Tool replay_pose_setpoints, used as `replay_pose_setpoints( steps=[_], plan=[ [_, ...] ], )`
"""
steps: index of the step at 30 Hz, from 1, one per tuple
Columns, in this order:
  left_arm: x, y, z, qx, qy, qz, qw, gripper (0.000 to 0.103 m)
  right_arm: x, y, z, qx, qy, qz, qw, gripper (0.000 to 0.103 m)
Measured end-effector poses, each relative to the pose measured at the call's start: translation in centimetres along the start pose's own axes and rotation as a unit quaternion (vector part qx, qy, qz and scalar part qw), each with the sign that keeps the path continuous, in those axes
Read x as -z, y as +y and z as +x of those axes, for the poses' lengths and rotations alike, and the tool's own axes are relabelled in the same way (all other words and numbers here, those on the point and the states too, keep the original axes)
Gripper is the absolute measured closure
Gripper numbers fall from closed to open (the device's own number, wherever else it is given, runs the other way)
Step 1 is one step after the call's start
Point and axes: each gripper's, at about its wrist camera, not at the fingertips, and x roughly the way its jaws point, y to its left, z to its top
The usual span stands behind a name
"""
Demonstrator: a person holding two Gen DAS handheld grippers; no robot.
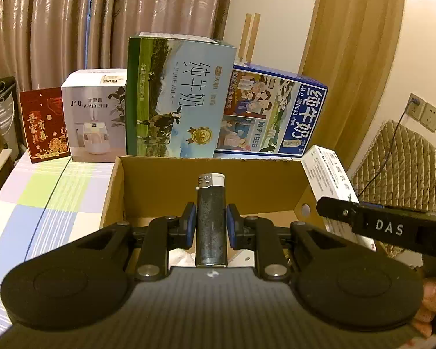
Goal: Organize objects
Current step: 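Carry the lighter and ointment box over the cardboard box with both tools, then open both tools to drop the lighter and ointment box into the box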
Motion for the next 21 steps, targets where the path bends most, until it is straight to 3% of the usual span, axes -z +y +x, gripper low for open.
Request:
replay_pose_setpoints(
  steps=[4,7,21],
  plan=[
    [-0.3,0.1,0.6,-0.001,-0.012,-0.007,0.9999,0.085,0.1,-0.2,0.5,0.002,0.005,0.004,1.0,0.068],
    [-0.3,0.6,1.1,-0.012,-0.015,-0.017,0.9997,0.076,0.3,-0.4,0.9,0.003,0.012,0.006,1.0,0.068],
    [-0.6,1.6,0.0,-0.016,-0.007,-0.024,0.9995,0.076,0.6,-0.6,1.1,0.002,0.018,0.016,1.0,0.068]
  ],
)
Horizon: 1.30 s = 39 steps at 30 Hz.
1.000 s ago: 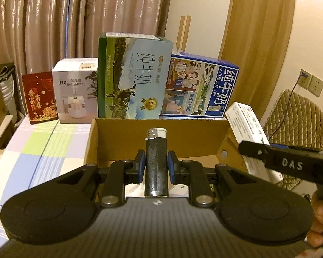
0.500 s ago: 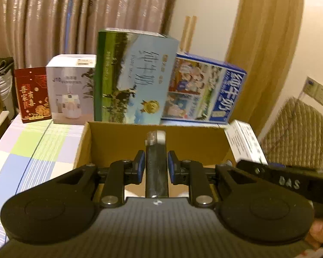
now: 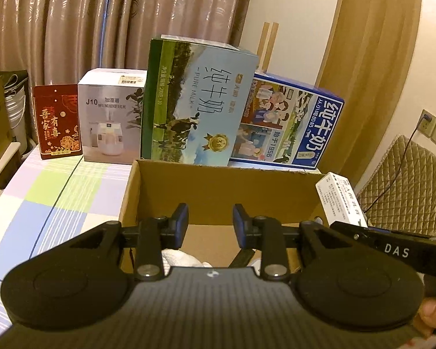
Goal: Organize objects
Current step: 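Open both tools to drop the lighter and ointment box into the box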
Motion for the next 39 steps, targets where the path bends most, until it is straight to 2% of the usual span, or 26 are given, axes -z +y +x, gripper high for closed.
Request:
replay_pose_setpoints(
  steps=[2,3,4,5,6,25,39],
  plan=[
    [0.1,-0.1,0.0,0.0,0.002,0.006,1.0,0.074,0.1,0.0,0.1,0.004,-0.008,0.001,1.0,0.068],
    [0.1,-0.1,0.1,0.0,0.003,0.006,1.0,0.073,0.2,-0.1,0.1,0.007,-0.016,0.001,1.0,0.062],
    [0.2,-0.1,0.1,0.0,0.005,0.005,1.0,0.073,0.3,-0.1,0.1,0.011,-0.02,0.002,1.0,0.041],
    [0.2,0.0,0.1,0.0,0.007,0.005,1.0,0.073,0.3,-0.4,0.1,0.01,-0.022,0.007,1.0,0.034],
    [0.2,0.1,0.2,-0.001,0.009,0.004,0.9999,0.073,0.4,-0.6,0.0,0.005,-0.025,0.017,1.0,0.033],
    [0.1,-0.1,-0.6,-0.004,0.016,0.021,0.9997,0.062,0.3,-0.6,-1.0,0.003,-0.04,0.009,0.999,0.033],
    [-0.5,0.3,-2.6,-0.019,0.013,0.034,0.9991,0.034,0.9,0.1,-2.5,0.003,-0.049,0.004,0.999,0.033]
  ],
)
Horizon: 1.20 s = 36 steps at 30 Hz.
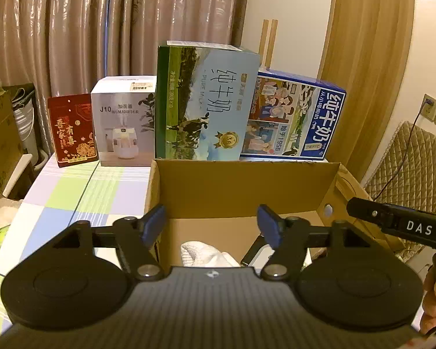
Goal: Organize objects
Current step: 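Open both tools to drop the lighter and ointment box into the box, then move both tools back toward the candy packet and snack packet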
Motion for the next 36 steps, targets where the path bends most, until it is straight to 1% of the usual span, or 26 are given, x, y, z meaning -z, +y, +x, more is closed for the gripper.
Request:
replay_pose_setpoints(
  steps=[1,6,10,18,20,25,29,32,36],
  plan=[
    [0.0,0.0,-0.3,-0.001,-0.002,0.003,1.0,0.033,0.0,0.1,-0.2,0.0,-0.001,-0.001,1.0,0.033],
    [0.2,0.2,-1.7,-0.008,-0.008,0.015,0.9998,0.02,0.7,0.5,-1.1,-0.001,0.002,-0.007,1.0,0.033],
    [0.6,0.8,-2.7,-0.016,-0.008,0.017,0.9997,0.016,1.2,0.5,-2.3,0.0,0.005,-0.004,1.0,0.033],
    [2.2,1.9,-6.0,-0.032,-0.009,0.016,0.9993,0.002,2.5,0.5,-4.5,0.007,0.014,-0.01,1.0,0.032],
    [2.7,2.2,-6.7,-0.035,-0.006,0.018,0.9992,0.001,2.9,0.4,-5.0,0.01,0.014,-0.01,1.0,0.031],
    [3.8,3.0,-8.0,-0.039,0.009,0.021,0.999,0.001,3.4,0.0,-6.5,0.014,0.009,-0.003,1.0,0.023],
    [4.5,3.6,-9.1,-0.042,0.014,0.024,0.9987,0.001,3.8,0.0,-7.6,0.015,0.004,-0.018,1.0,0.02],
    [5.0,4.0,-9.6,-0.044,0.021,0.026,0.9985,0.001,4.4,0.5,-8.2,0.004,0.01,-0.038,0.999,0.02],
    [5.6,4.4,-10.1,-0.038,0.032,0.031,0.9983,0.001,5.4,1.8,-8.6,-0.026,0.024,-0.089,0.995,0.02]
  ],
)
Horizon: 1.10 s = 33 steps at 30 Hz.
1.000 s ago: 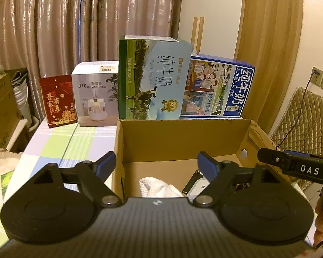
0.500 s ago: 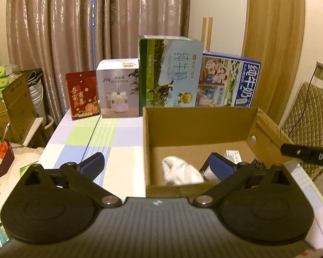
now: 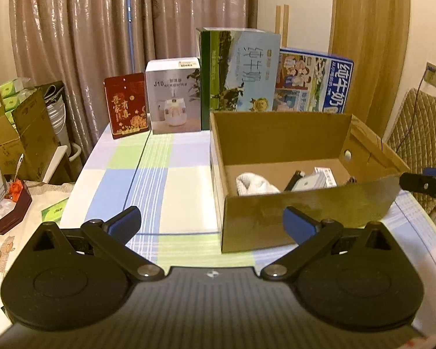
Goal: Organize objects
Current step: 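Move both tools back toward the candy packet and snack packet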
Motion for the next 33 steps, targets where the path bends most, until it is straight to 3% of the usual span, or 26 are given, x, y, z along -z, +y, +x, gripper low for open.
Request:
replay_pose_setpoints(
  steps=[5,9,17,22,33],
  plan=[
    [1.0,0.5,0.2,0.025,0.022,0.019,0.9993,0.001,1.6,2.4,0.8,-0.06,0.037,-0.082,0.994,0.019],
    [1.8,0.5,0.4,0.043,0.037,0.057,0.9968,0.001,3.1,4.2,1.3,-0.11,0.052,-0.153,0.981,0.019],
    [3.5,-0.2,1.3,0.058,0.059,0.145,0.9859,0.001,5.8,6.3,3.5,-0.172,0.097,-0.228,0.954,0.019],
    [4.3,-0.4,2.3,0.058,0.078,0.183,0.9782,0.001,7.3,7.2,5.4,-0.199,0.133,-0.267,0.933,0.02],
    [4.9,-0.4,4.3,0.065,0.1,0.223,0.9674,0.004,8.2,9.1,9.2,-0.222,0.175,-0.292,0.913,0.025]
  ],
)
